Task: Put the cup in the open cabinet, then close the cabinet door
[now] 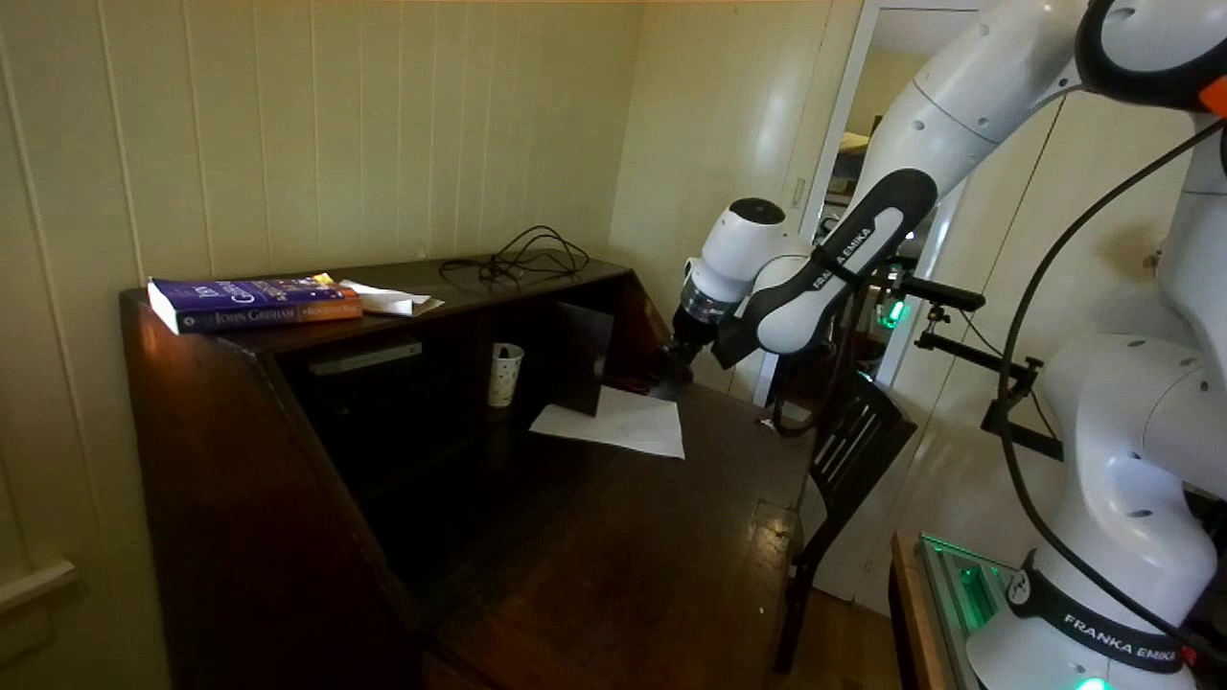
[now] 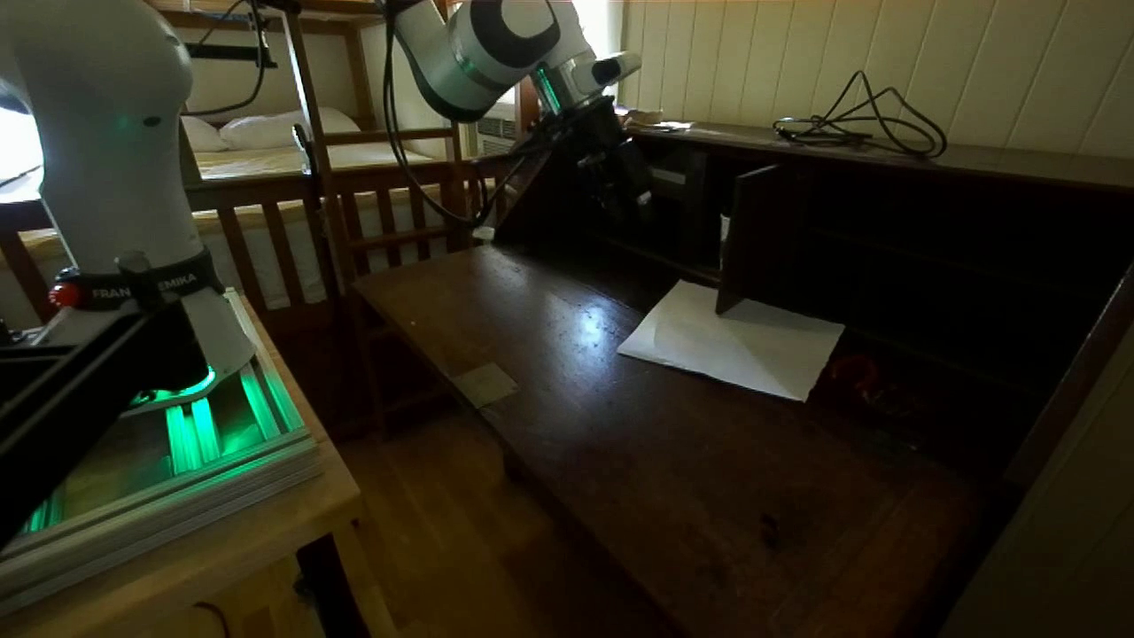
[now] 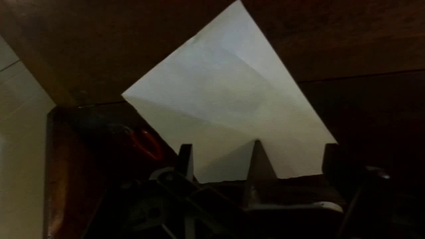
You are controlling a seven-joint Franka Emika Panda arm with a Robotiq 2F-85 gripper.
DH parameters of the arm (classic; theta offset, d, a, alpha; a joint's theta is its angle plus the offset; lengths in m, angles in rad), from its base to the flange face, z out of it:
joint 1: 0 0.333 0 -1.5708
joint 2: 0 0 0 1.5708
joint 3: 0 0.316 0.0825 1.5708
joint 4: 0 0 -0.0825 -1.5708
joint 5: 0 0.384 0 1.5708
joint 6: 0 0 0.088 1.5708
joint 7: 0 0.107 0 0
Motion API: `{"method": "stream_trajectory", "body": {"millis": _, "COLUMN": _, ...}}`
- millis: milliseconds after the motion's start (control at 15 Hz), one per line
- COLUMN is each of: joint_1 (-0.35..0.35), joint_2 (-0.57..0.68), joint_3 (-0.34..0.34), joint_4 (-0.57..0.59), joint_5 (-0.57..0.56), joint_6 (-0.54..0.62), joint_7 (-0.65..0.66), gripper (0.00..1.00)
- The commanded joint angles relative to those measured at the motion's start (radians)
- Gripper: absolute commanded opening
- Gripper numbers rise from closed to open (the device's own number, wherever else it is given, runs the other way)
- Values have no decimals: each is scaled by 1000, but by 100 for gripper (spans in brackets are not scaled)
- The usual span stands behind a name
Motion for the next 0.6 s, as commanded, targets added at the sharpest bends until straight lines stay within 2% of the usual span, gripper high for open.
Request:
{"method": "stream_trajectory", "body": {"millis": 0, "joint_1": 60, "joint_2": -125, "joint_3": -122, "joint_4": 33, "joint_5": -87, "joint_6": -122, "joint_7": 15, "gripper": 100}}
{"method": "stream_trajectory", "body": {"millis": 133, "joint_1": 58, "joint_2": -147, "joint_3": -144, "joint_4": 81, "joint_5": -106, "joint_6": -142, "joint_7": -10, "gripper": 100}}
{"method": "stream_trajectory", "body": {"millis": 200, "joint_1": 43, "joint_2": -144, "joint_3": -122, "joint_4": 101, "joint_5": -82, "joint_6": -136, "joint_7": -61, "gripper": 100}}
{"method": "stream_trajectory", "body": {"millis": 267, "joint_1": 38, "joint_2": -107, "joint_3": -128, "joint_4": 73, "joint_5": -69, "joint_6": -97, "joint_7": -24, "gripper": 100}}
{"method": "stream_trajectory", "body": {"millis": 400, "joint_1": 38, "joint_2": -122, "joint_3": -127, "joint_4": 98, "joint_5": -69, "joint_6": -107, "joint_7": -48, "gripper": 100}}
{"method": "stream_trajectory", "body": {"millis": 533, "joint_1": 12, "joint_2": -134, "joint_3": -68, "joint_4": 60, "joint_5": 81, "joint_6": -37, "joint_7": -94, "gripper": 100}}
